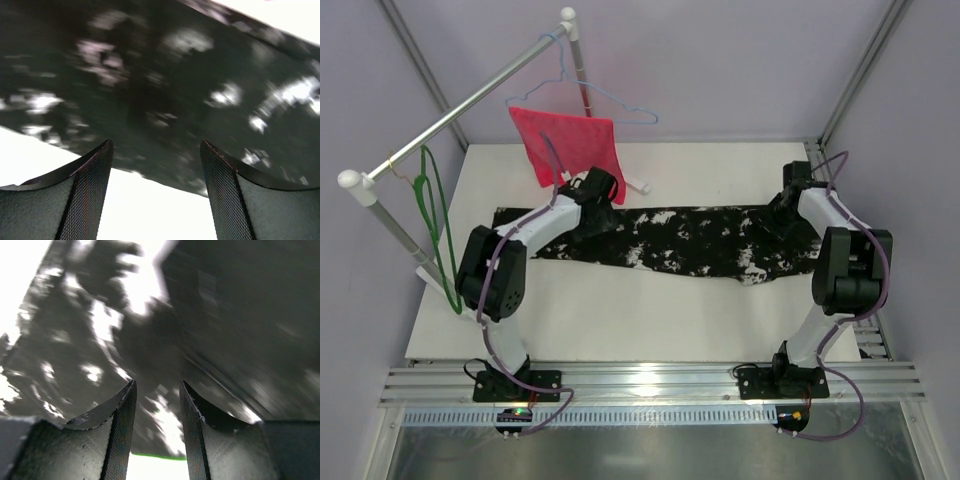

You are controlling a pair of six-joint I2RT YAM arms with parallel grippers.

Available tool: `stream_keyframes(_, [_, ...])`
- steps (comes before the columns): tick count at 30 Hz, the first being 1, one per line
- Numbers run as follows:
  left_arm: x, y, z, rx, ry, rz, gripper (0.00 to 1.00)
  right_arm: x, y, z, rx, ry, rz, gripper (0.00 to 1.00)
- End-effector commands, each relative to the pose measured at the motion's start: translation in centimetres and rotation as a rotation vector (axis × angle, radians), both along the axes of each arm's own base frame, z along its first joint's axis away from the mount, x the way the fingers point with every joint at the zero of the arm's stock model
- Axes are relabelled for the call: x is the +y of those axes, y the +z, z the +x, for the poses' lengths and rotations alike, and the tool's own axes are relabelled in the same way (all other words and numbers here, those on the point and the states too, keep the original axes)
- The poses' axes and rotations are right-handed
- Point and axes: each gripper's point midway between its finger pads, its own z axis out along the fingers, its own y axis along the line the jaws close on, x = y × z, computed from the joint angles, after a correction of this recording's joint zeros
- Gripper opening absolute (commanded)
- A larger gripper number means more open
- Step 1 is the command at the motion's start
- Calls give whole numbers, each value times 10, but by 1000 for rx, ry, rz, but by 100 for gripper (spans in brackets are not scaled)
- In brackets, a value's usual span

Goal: Place the trousers on the hanger
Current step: Fold the trousers

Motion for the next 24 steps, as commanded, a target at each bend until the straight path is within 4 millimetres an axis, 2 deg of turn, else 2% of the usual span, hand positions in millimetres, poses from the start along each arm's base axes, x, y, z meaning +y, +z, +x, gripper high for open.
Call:
stream_keyframes(1, [-43, 12, 4, -54, -161, -106, 71, 26, 0, 49, -175, 122, 70, 43])
stream_keyframes(2, [-48, 14, 6, -64, -176, -116, 70, 28, -4, 59, -208, 135, 64, 46])
stream_keyframes(5, [-62, 11, 8, -67, -207, -150, 71, 34, -10, 68, -251, 193, 17, 50])
stream_keyframes(9, [-71, 8, 10, -66, -232, -165, 71, 29, -17, 61, -253, 212, -42, 54])
stream_keyframes(11, [-72, 4, 11, -57, -234, -162, 71, 27, -13, 60, -253, 214, -53, 54])
stream_keyframes(12, [-74, 5, 14, -61, -237, -166, 71, 26, -5, 63, -271, 212, -60, 54])
stream_keyframes(15, [-80, -1, 13, -44, -255, -182, 70, 21, 2, 71, -267, 225, -95, 54])
stream_keyframes(18, [-84, -3, 11, -39, -274, -181, 70, 17, -4, 68, -202, 268, -142, 54])
stream_keyframes(22, [-82, -9, 11, -27, -277, -166, 70, 19, -25, 68, -168, 319, -144, 52])
stream_keyframes(24, [-84, -11, 11, -21, -281, -172, 70, 20, -30, 70, -158, 326, -135, 48])
